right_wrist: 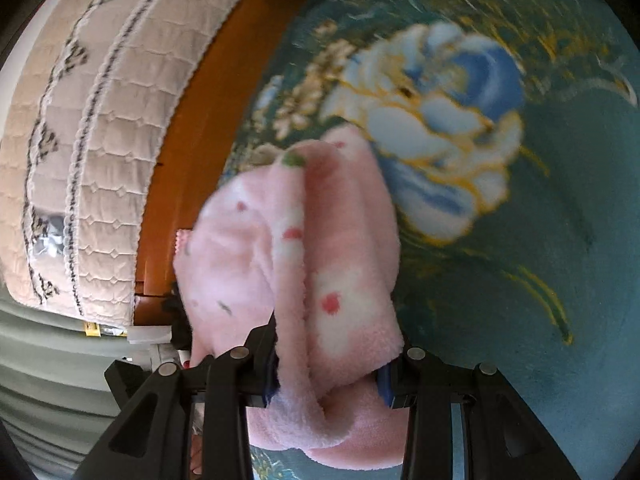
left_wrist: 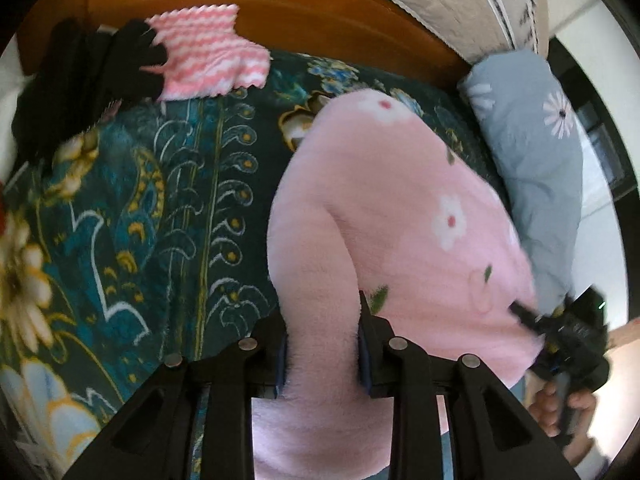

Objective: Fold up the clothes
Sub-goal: 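Lift the folded pants with both grippers and carry them across the bed, then lower the folded pants onto the blanket and open both grippers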

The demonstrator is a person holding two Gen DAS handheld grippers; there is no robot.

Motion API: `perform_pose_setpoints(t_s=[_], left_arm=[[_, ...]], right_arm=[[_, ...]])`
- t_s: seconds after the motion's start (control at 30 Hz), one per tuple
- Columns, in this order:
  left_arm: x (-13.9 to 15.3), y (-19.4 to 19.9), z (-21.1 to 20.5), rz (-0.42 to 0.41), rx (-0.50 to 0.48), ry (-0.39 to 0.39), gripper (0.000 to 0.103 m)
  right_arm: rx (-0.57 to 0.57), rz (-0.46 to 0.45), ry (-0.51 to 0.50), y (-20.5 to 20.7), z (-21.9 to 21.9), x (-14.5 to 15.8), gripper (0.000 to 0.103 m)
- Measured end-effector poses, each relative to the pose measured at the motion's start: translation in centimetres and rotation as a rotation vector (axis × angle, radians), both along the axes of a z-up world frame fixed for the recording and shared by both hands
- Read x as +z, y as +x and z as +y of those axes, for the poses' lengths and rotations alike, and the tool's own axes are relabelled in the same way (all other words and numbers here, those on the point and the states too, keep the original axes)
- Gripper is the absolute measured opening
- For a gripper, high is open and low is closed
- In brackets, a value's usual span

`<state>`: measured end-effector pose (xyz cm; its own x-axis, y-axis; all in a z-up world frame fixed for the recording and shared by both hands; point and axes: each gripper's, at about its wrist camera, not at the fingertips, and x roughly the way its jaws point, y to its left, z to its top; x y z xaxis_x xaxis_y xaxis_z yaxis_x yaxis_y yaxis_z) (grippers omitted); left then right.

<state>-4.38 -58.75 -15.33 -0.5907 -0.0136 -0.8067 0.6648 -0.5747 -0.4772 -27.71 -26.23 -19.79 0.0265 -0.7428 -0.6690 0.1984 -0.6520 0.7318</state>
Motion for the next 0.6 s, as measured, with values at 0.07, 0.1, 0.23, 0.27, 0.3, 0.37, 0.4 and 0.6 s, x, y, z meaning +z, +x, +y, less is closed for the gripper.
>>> perform_pose_setpoints(t_s=[0.07, 0.1, 0.23, 0.27, 0.3, 0.37, 0.4, 0.6], left_arm=[[0.0, 0.1, -0.1, 0.001, 0.0, 0.006, 0.031], [0.0, 0.1, -0.1, -0.002, -0.003, 0.003, 0.033], [0.4, 1.0, -0.5, -0.003, 0.02, 0.033, 0.039], [0.7, 1.2, -0.7, -0.006, 0.029, 0.039, 0.04], [1.0, 1.4, -0.9, -0.01, 0.038, 0.045, 0.04], [1.8, 1.9, -1.3, -0.028, 0.048, 0.034, 0.043], [2.3, 2.2, -1.4, -0.044, 0.059, 0.013, 0.045], [6.7, 3.5, -2.0, -0.038, 0.111, -0.098, 0.045]], right_arm=[[0.0, -0.004, -0.006, 0.1, 0.2, -0.1, 0.041], [0.001, -0.005, -0.008, 0.1, 0.3, -0.1, 0.041], [0.031, -0.014, -0.008, -0.2, 0.6, 0.8, 0.045], [0.039, -0.009, 0.0, -0.3, 0.7, 1.1, 0.045], [0.048, -0.003, 0.01, -0.4, 0.8, 1.4, 0.045], [0.064, 0.016, 0.042, -0.5, 1.0, 2.3, 0.045], [0.065, 0.028, 0.06, -0.6, 1.1, 2.7, 0.045], [0.045, 0.218, 0.159, -0.6, 0.3, 7.9, 0.045]])
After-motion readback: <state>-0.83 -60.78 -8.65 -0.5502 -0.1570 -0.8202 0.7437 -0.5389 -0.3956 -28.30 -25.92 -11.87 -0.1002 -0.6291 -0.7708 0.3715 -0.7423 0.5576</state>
